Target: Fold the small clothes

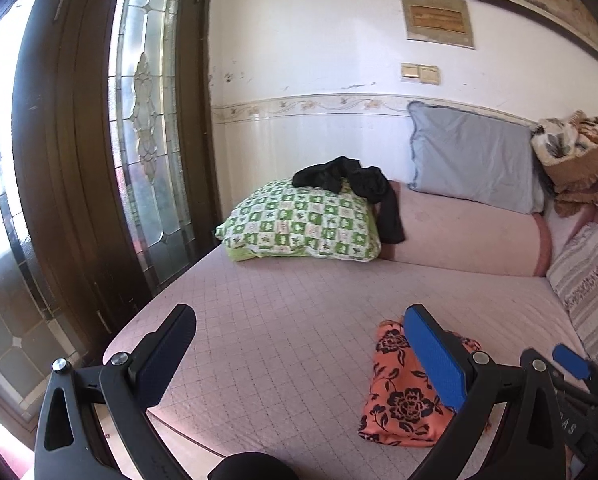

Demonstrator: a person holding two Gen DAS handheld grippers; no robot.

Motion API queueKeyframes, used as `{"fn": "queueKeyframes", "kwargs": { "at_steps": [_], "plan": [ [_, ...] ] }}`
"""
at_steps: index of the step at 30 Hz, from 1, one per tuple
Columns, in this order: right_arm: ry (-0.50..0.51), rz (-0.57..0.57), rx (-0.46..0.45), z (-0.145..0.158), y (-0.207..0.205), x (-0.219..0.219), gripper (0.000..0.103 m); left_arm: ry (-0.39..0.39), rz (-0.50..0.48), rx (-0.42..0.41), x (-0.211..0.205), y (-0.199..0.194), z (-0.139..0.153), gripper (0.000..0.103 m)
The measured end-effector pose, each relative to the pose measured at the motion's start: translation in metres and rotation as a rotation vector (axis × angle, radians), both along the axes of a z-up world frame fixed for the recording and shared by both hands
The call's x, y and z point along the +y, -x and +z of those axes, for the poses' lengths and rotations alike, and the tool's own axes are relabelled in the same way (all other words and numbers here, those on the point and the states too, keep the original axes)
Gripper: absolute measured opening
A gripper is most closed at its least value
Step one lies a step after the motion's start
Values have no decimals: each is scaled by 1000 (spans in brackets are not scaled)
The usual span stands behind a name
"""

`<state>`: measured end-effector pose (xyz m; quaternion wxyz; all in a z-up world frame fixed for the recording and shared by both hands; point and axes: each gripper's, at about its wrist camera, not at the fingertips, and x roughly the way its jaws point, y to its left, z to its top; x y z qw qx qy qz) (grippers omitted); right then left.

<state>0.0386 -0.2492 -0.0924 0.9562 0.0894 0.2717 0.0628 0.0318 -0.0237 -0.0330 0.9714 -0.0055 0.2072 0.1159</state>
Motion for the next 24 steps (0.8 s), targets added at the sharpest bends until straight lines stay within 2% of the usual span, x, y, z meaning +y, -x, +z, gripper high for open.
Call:
{"fn": "queueKeyframes", "kwargs": {
  "at_steps": [2, 12, 16, 24],
  "plan": [
    [3, -5, 0, 0, -2, -5, 66, 16, 7, -4, -2, -5, 3, 103],
    [-23, -74, -1, 1, -21, -40, 66, -25, -26, -20, -23, -30, 12, 103],
    [-8, -86, -5, -5, -26, -42, 66, -13, -29, -13, -24, -39, 5, 103],
    [23, -101, 35, -20, -35, -37, 66, 27, -56, 69, -19, -58, -22, 103]
  ]
}}
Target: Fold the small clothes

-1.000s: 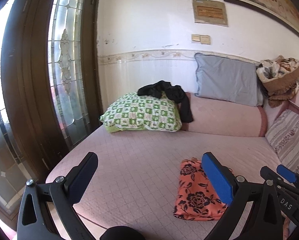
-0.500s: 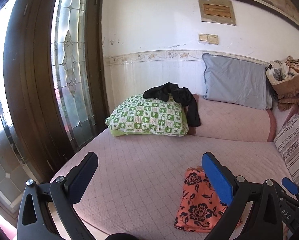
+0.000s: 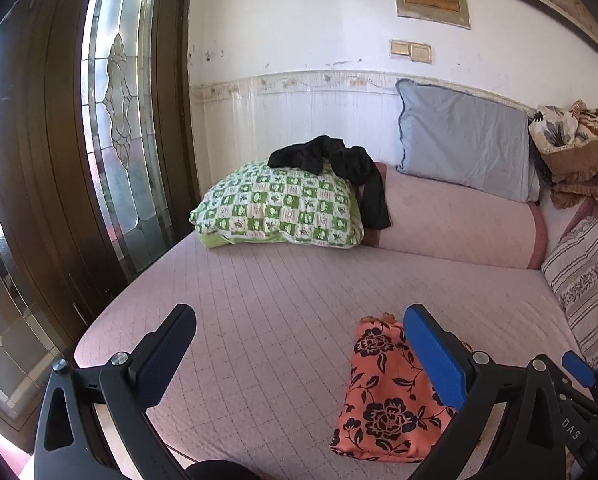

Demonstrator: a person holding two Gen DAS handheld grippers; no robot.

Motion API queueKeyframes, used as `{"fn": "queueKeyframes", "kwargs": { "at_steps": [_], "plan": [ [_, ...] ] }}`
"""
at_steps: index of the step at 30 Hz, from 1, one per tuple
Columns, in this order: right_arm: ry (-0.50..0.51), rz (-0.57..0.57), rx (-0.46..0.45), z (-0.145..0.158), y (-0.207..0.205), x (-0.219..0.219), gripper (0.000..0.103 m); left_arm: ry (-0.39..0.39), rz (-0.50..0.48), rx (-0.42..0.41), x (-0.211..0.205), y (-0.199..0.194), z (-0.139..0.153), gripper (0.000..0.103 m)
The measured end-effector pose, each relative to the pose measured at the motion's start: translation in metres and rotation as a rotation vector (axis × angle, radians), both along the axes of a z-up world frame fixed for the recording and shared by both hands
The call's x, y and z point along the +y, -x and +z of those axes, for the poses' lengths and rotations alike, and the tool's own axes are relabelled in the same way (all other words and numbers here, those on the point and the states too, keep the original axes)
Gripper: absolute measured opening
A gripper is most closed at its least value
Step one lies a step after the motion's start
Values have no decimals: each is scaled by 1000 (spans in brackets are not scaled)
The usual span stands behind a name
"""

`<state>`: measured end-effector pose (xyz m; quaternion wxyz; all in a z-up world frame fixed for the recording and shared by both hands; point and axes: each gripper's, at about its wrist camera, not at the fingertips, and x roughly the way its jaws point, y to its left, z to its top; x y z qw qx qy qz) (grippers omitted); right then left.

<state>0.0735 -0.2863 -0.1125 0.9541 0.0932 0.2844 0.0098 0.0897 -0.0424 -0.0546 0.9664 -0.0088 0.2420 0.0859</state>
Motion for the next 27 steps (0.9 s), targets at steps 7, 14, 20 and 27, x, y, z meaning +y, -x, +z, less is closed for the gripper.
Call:
{"fn": "queueKeyframes", "kwargs": {
  "at_steps": [7, 14, 20, 27],
  "plan": [
    [20, 10, 3, 2, -3, 16, 66, 25, 5, -9, 17, -1, -3, 103],
    [61, 26, -18, 10, 2, 35, 66, 65, 21, -3, 37, 1, -9, 103],
    [80, 32, -20, 11, 3, 44, 66, 80, 23, -1, 45, 2, -12, 103],
    [71, 62, -7, 9, -8, 44, 66, 115, 11, 15, 48, -12, -19, 103]
  ]
}}
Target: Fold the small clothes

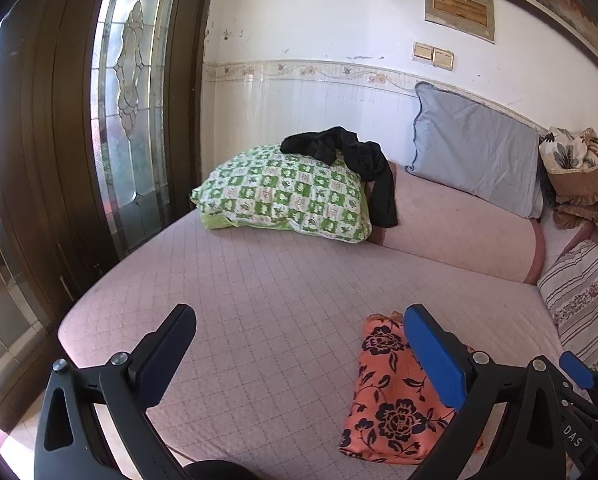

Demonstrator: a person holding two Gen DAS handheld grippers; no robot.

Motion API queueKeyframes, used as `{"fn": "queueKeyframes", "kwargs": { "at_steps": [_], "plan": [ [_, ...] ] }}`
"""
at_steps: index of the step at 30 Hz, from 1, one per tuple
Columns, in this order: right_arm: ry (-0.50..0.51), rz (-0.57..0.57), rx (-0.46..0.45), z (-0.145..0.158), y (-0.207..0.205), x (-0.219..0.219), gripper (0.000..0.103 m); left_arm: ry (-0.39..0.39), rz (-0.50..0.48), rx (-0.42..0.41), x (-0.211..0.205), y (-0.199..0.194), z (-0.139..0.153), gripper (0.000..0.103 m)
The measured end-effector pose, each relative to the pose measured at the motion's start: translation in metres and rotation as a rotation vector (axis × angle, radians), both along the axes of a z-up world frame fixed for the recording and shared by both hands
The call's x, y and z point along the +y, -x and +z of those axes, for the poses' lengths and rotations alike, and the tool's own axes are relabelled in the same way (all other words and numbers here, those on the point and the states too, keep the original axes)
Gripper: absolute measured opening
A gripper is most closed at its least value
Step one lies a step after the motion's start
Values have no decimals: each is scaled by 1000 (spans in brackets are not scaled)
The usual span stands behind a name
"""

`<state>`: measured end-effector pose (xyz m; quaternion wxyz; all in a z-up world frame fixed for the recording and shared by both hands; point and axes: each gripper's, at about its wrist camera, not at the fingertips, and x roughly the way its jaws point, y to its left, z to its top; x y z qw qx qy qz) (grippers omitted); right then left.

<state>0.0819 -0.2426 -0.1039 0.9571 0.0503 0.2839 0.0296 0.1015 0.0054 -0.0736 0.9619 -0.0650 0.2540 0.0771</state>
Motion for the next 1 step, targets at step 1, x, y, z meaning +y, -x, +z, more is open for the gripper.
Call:
{"fn": "queueKeyframes", "kwargs": {
  "at_steps": [1],
  "plan": [
    [-7, -1, 2, 1, -4, -5, 66, 1, 2, 4, -1, -7, -3, 103]
  ]
}}
